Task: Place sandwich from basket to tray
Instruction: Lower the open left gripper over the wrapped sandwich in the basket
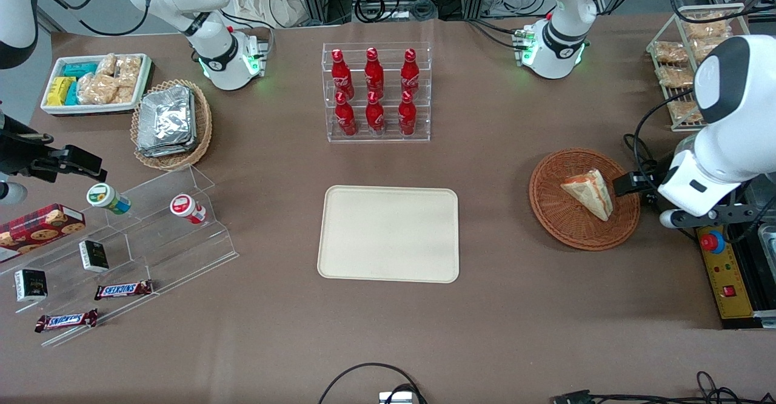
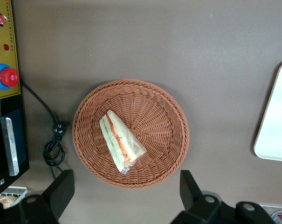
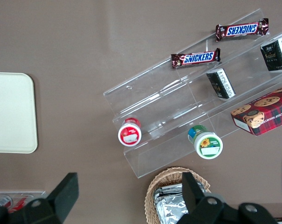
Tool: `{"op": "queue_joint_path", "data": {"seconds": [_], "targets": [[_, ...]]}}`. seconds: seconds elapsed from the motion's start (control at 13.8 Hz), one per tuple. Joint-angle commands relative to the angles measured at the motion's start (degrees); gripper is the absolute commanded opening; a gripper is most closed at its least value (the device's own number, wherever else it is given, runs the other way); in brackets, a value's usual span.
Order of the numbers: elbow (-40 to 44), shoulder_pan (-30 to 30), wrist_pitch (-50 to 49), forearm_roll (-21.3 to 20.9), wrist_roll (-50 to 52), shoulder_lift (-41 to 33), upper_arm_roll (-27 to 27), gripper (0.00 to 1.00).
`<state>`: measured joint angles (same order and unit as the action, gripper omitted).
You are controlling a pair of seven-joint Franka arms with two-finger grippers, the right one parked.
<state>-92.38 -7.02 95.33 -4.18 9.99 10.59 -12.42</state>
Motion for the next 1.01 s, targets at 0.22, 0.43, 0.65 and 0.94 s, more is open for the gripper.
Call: {"op": "queue_joint_path", "data": {"seconds": [0.22, 0.43, 0.65, 0.94], "targets": [[1.51, 1.39, -3.74, -0.21, 15.11, 3.55, 0.29, 1.00], [-8.73, 0.60, 4.83, 0.14, 26.45, 2.08, 0.73, 1.00], [-24.20, 0.60, 18.72, -0.30, 34.73, -3.28, 0.82, 1.00], [-35.48, -2.64, 30.86, -0.39, 34.83, -4.26, 1.87, 1.00]]}}
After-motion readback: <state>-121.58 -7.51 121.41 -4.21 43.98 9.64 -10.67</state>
